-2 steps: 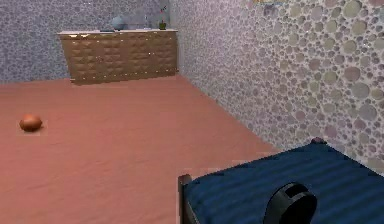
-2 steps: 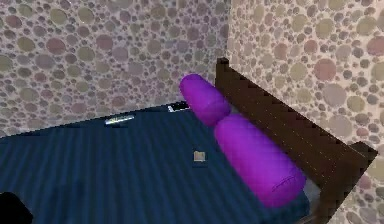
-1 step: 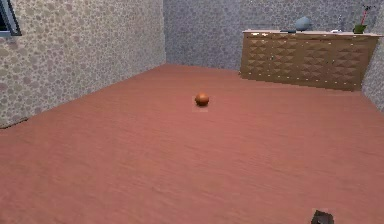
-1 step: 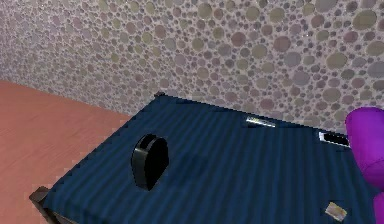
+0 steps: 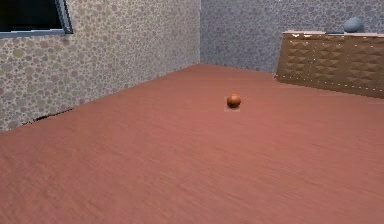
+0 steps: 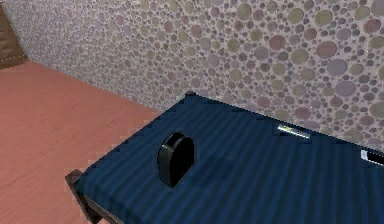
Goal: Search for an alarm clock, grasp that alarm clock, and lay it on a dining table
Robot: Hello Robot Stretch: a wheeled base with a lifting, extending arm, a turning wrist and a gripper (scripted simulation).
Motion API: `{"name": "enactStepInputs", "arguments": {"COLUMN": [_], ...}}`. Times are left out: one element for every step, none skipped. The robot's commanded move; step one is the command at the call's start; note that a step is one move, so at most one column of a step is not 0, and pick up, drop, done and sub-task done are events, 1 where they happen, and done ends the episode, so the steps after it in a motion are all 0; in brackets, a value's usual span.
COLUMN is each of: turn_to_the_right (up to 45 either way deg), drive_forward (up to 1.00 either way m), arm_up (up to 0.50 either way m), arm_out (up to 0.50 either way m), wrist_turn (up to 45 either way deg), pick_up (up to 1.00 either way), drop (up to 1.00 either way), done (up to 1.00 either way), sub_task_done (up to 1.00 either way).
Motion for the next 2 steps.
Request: {"name": "enactStepInputs", "arguments": {"turn_to_the_right": [0.0,0.0], "drive_forward": [0.0,0.0], "arm_up": [0.5,0.1], "arm_out": [0.0,0.0], "wrist_turn": [0.0,0.0], "pick_up": [0.0,0.0], "drop": [0.0,0.0], "done": [0.0,0.0], "sub_task_done": [0.0,0.0]}}
